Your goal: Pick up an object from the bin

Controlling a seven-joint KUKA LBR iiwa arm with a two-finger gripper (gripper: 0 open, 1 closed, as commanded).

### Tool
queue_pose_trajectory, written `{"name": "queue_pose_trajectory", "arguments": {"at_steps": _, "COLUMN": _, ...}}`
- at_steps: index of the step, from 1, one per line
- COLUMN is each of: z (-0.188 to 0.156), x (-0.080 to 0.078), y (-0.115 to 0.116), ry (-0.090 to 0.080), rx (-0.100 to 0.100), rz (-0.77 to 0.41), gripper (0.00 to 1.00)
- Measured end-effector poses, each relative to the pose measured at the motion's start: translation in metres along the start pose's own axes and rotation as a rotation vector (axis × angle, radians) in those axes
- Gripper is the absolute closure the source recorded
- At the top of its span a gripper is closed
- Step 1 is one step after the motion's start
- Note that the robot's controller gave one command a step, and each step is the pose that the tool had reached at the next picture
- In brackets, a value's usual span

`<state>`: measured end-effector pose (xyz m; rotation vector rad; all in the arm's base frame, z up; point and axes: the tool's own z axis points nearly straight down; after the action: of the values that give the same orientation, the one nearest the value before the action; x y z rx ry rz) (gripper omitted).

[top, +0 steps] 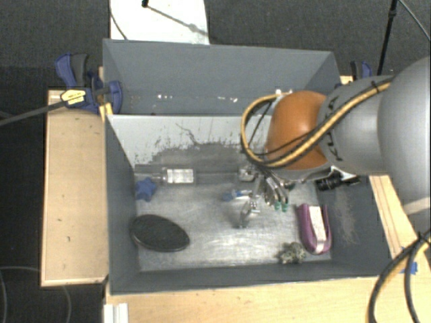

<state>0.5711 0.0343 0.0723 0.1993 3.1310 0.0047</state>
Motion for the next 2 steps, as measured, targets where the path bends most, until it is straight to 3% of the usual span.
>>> {"name": "queue_pose_trajectory", "arguments": {"at_steps": 1, "z": -0.0013, "x": -0.0012, "y": 0.0007, "ry": -0.001, "rx": 0.001, "rz": -0.001, "gripper": 0.0}}
{"name": "queue_pose_trajectory", "arguments": {"at_steps": 2, "z": -0.0035, "x": -0.0032, "y": 0.0012, "ry": -0.007, "rx": -0.001, "rz": 0.001, "gripper": 1.0}}
